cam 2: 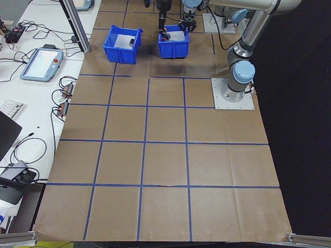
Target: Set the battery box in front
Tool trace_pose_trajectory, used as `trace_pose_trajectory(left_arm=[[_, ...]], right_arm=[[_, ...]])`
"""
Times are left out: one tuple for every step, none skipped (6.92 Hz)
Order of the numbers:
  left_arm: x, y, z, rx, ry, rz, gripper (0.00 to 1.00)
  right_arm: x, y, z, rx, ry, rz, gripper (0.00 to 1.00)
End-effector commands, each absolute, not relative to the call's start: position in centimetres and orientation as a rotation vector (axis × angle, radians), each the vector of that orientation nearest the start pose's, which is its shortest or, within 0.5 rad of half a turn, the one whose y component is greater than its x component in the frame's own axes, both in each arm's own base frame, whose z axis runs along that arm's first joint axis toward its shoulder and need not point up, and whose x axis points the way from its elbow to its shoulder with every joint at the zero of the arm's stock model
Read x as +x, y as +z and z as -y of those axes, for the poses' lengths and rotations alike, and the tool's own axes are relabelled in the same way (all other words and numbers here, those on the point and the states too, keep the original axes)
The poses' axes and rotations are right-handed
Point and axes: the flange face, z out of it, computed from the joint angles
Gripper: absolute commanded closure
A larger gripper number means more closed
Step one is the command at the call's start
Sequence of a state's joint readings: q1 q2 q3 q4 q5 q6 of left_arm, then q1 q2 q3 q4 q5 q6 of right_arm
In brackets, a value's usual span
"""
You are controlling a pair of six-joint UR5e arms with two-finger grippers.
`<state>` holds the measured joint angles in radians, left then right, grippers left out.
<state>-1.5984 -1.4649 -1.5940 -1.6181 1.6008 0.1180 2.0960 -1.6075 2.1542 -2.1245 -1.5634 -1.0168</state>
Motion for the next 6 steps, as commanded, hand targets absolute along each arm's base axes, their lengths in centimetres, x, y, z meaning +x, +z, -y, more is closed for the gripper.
trace_pose_trajectory(left_arm=[[-14.3,51.0,44.1,0.265,-0.014,-3.102,0.00],[-14.3,51.2,43.6,0.264,-0.024,-3.102,0.00],[-14.1,50.4,43.3,0.262,-0.007,-3.098,0.00],[-14.1,50.5,42.8,0.261,-0.028,-3.096,0.00],[-14.2,50.8,42.4,0.261,-0.040,-3.095,0.00],[-14.1,50.8,42.4,0.252,-0.038,-3.096,0.00]], right_arm=[[32.3,30.4,29.4,-2.183,-0.067,-2.258,0.00],[31.6,32.6,29.6,-2.164,-0.065,-2.276,0.00],[31.1,35.9,30.1,-2.141,-0.026,-2.290,0.00],[29.3,39.0,33.0,-2.062,-0.032,-2.363,0.00],[25.8,41.1,36.5,-1.932,-0.080,-2.479,0.00],[21.5,42.3,39.5,-1.726,-0.090,-2.630,0.00]])
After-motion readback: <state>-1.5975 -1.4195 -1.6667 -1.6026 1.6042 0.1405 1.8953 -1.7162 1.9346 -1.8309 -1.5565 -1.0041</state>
